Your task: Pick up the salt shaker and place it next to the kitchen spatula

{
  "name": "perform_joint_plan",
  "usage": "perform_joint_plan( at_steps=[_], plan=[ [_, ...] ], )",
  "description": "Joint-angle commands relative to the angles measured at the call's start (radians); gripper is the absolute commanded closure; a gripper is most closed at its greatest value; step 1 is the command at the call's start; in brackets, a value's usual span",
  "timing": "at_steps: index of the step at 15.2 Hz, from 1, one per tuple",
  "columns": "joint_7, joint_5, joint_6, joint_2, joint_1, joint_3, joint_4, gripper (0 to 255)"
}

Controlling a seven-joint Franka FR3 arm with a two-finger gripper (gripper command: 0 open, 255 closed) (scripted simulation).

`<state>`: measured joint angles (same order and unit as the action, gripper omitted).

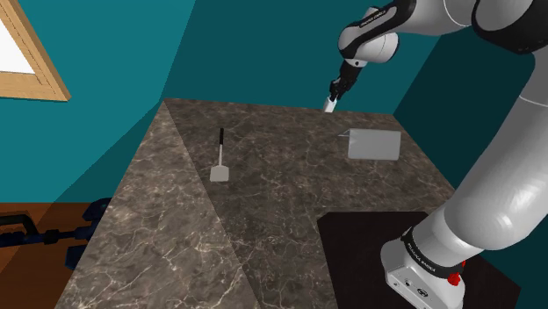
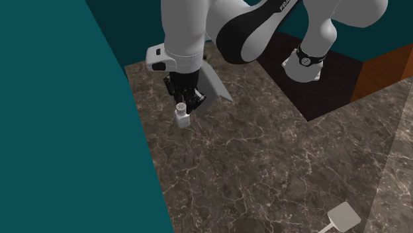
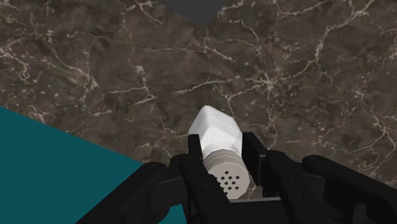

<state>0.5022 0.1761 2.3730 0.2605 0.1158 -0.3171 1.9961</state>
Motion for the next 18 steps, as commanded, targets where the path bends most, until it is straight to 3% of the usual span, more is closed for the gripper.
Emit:
perform_joint_plan(
  at_steps=[1,16,18],
  plan=[
    [-0.006,-0.009,-0.022,-0.017,-0.002,-0.004,-0.006,255],
    [-0.045,-0.06,-0.192,-0.101,-0.011,-0.017,-0.097,255],
    [-0.096,-0.086,-0.174,-0.149,-0.041,-0.004,-0.037,255]
  ],
)
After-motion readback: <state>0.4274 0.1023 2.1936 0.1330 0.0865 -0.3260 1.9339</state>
